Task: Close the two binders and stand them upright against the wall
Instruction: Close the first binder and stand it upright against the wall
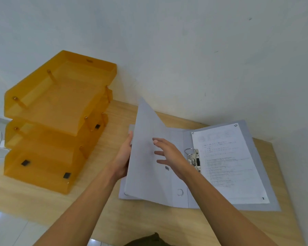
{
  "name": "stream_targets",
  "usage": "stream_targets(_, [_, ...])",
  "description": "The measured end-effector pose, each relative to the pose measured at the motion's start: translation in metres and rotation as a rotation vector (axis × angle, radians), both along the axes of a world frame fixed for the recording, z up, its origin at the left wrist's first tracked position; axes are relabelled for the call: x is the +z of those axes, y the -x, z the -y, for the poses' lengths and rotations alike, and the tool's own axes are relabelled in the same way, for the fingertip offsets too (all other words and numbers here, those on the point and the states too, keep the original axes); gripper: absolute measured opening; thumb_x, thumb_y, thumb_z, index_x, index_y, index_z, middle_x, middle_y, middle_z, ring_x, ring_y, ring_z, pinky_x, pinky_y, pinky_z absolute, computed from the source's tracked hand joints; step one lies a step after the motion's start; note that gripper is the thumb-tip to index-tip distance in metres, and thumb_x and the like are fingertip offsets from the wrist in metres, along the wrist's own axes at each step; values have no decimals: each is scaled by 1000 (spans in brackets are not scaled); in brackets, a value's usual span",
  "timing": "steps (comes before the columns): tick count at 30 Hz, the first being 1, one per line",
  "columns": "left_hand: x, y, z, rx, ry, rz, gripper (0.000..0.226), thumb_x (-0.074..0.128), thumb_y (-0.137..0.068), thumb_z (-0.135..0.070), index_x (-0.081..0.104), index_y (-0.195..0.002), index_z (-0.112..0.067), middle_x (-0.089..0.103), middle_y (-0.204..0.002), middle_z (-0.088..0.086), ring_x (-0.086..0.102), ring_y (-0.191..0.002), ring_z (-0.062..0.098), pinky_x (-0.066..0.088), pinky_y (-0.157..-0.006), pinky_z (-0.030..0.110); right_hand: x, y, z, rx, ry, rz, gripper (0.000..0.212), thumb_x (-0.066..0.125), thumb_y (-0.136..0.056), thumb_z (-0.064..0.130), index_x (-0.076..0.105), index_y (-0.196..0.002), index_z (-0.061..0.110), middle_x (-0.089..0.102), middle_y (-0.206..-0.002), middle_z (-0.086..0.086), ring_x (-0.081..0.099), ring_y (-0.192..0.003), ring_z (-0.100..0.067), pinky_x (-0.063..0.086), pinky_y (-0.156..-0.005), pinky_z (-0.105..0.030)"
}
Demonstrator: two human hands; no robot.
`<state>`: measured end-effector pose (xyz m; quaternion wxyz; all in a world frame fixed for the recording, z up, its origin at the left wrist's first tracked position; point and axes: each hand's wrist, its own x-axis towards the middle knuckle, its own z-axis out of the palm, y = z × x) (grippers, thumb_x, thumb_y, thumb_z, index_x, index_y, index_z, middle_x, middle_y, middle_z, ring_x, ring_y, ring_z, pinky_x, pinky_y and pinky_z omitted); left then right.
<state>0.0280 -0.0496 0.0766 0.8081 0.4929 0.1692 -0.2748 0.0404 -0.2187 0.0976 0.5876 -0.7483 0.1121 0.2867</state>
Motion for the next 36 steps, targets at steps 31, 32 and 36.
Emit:
stream_targets(31, [-73, 32, 90, 60, -654, -79, 78, 59, -94, -50, 29, -156, -14, 39, -159, 9, 43, -140, 32, 35, -112, 47, 13, 25, 180, -142, -29, 28, 37, 65, -93, 6, 66, -129, 12, 74, -123, -8, 73, -109, -26, 58, -97, -45])
stream_targets(32, [-74, 33, 91, 54, -665, -88, 70, 61, -93, -46, 39, -151, -13, 47, -152, 10, 51, -130, 31, 41, -106, 44, 4, 25, 189, -161, 20, 35, 39, 67, -91, 5, 66, -129, 11, 74, -123, -8, 73, -108, -26, 57, -98, -46])
stream_targets(36, [-81, 43, 100, -1, -650, -93, 56, 70, -89, -40, 55, -136, -13, 65, -132, 8, 65, -110, 24, 51, -95, 38, -27, 29, 222, -243, 168, 4, 43, 66, -88, 1, 59, -130, 9, 68, -127, -12, 68, -112, -31, 56, -98, -47])
